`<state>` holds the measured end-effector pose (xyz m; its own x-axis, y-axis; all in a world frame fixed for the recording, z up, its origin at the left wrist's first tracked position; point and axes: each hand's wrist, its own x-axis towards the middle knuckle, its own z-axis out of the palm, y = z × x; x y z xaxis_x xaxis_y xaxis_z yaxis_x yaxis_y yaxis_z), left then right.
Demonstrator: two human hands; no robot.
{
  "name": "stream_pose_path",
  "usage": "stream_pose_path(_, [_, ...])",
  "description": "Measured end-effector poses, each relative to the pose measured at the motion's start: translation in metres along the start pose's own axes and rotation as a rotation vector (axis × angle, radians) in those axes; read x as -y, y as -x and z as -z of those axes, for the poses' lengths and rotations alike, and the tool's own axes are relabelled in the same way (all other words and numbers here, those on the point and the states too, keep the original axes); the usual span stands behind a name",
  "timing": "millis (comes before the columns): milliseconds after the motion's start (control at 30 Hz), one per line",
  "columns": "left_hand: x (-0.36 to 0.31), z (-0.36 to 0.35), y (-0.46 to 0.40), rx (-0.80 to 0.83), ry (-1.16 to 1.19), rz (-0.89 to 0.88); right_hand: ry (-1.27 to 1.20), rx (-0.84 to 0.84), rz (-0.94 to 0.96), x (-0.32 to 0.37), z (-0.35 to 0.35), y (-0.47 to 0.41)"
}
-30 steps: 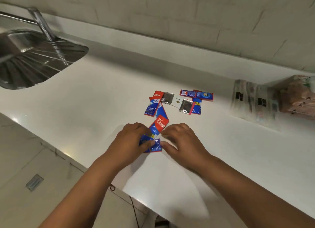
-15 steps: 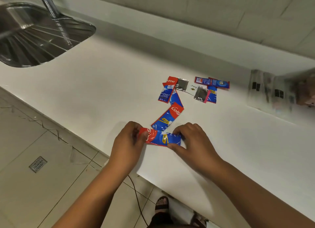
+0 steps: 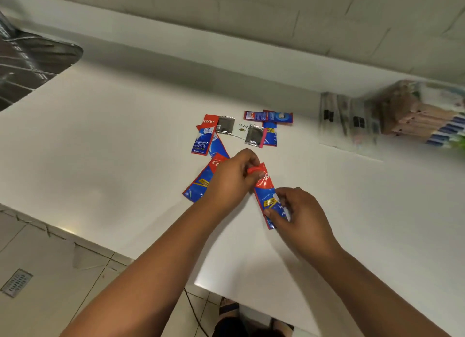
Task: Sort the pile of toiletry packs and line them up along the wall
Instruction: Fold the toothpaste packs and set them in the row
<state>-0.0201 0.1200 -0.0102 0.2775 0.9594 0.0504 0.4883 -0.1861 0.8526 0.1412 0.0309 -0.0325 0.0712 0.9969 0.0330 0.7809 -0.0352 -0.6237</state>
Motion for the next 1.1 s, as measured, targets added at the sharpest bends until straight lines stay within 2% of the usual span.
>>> stream_pose_path(67, [0.0, -0.013, -0.014, 0.079, -0.084, -0.057, 0.137, -0.028, 0.016, -0.013, 0.001, -0.001])
stream_pose_path(167, [0.0, -0.027, -0.029, 0.141, -0.172, -0.127, 0.213, -0.048, 0.052, -0.022, 0.005, 0.001])
stream_pose_path(367, [0.01, -0.039, -0.039, 0.071, -0.453, -0.353, 0.334, -0.169, 0.156, -0.026, 0.002, 0.006])
stream_pose_path(600, [0.008, -0.031, -0.025, 0.041, -0.526, -0.353, 0.352, -0.11, 0.122, -0.028, 0.0, 0.007])
stream_pose_path(667, [0.009, -0.021, -0.015, -0.046, -0.512, -0.317, 0.345, -0.084, 0.111, -0.027, 0.001, 0.006])
stream_pose_path(767, [0.014, -0.001, 0.008, -0.183, -0.515, -0.15, 0.3, -0.095, 0.116, -0.023, 0.005, 0.004])
stream_pose_path(900, [0.03, 0.022, 0.035, -0.348, -0.618, 0.0, 0.261, -0.145, 0.168, -0.01, 0.009, 0.002])
stream_pose_path(1100, [0.041, 0.031, 0.046, -0.332, -0.677, 0.16, 0.194, -0.151, 0.233, 0.004, 0.007, -0.004])
